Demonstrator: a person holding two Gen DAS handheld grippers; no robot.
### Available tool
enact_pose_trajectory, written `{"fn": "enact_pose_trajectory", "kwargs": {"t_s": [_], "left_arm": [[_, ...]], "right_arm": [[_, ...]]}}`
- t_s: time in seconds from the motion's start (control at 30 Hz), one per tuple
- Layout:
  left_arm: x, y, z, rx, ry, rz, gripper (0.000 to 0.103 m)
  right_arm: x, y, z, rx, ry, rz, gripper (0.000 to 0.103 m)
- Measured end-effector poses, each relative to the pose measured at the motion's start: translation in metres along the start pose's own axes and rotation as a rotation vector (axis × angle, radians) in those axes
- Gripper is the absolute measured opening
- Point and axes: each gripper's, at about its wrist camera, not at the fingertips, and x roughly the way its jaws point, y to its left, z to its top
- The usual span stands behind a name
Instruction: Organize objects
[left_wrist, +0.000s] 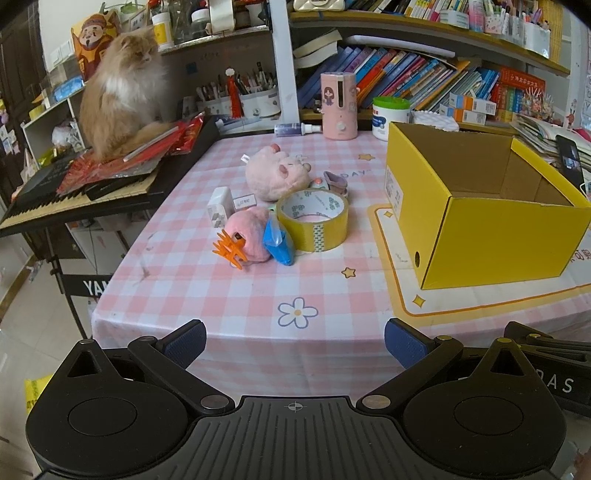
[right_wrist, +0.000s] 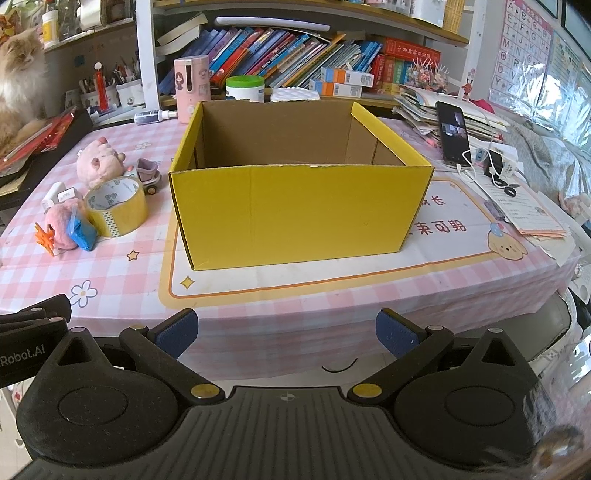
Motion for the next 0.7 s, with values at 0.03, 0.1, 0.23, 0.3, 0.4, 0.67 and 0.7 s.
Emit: {"fn": "enact_pose_trajectory", "kwargs": {"t_s": [0.03,0.1,0.23,0.3,0.4,0.67,0.7], "left_arm": [[0.0000,-0.0001,0.0001,0.000,0.000,0.000,0.103],[0.0006,0.0000,0.0005,0.000,0.001,-0.001,0.103],[0.0016,0.0003,0.0003,-0.001,0.001,-0.002,0.103],[0.0018,0.0004,0.0005,-0.001,-0.001,-0.002,0.103],[0.0032,0.0014,0.0014,-0.002,-0.004,-0.005,0.103],[0.0046,0.0077,0.0035,-0.013,-0.009,-0.015,0.103],[0.0048,0.0089,0.0036,-0.015,-0.010,-0.016,0.103]], "right_arm": [[0.0000,0.0001,0.0000,0.000,0.000,0.000,0.103],[0.0010,0.0002,-0.0010,0.000,0.001,0.000,0.103],[0.0010,0.0006,-0.0007,-0.001,0.000,-0.001,0.103],[0.0010,0.0006,-0.0005,0.000,0.000,0.000,0.103],[0.0009,0.0010,-0.0001,-0.001,0.000,-0.001,0.103],[0.0022,0.0050,0.0004,-0.003,-0.006,0.001,0.103],[0.0020,0.0058,0.0009,-0.003,-0.007,0.003,0.103]]}}
